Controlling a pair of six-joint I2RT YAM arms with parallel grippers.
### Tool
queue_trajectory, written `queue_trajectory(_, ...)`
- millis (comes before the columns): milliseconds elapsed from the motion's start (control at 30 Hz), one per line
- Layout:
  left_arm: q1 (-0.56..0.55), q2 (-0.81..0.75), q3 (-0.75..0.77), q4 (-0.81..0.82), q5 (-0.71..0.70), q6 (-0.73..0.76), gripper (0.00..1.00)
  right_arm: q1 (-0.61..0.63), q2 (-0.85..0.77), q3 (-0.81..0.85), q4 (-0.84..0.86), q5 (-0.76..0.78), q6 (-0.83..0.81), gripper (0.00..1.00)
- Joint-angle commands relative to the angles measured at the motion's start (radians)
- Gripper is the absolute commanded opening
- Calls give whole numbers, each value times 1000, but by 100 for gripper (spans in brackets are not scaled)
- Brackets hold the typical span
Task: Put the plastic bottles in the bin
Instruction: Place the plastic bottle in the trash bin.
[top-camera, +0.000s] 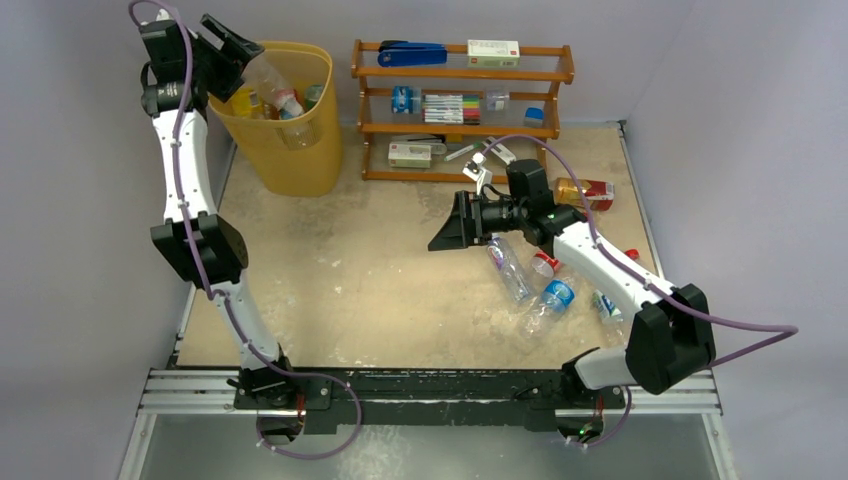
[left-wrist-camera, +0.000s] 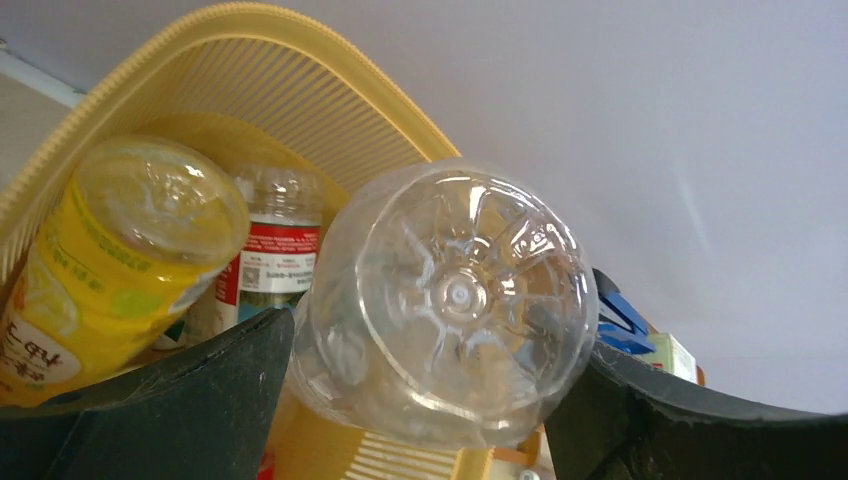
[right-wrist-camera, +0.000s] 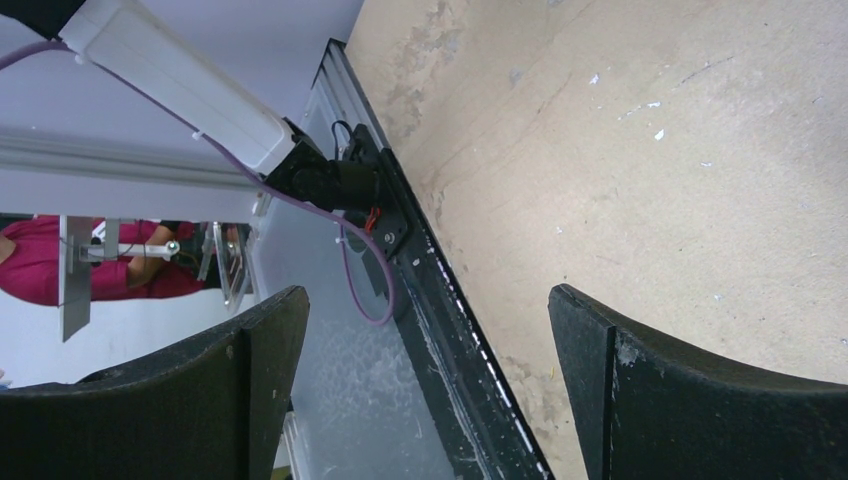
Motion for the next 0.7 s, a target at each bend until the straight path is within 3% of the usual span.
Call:
queue_trajectory(0,5,64,80,-23,-20,56,86,6,2,31,15,2,-3,93)
queue_trajectory(133,3,47,-15,-2,-2,68,86,6,10,32,13,4,-7,93)
queue_trajectory(400,21,-147,-297,319,80,-61,87,6,26,42,10,2,-9,93)
queue_trajectory(567,61,-163,-225,236,51,-63,87,6,21,37,9,5,-9,93)
queue_trajectory(667,86,-208,-261,311,63,-117,87,6,20,30,13,6,-6,93)
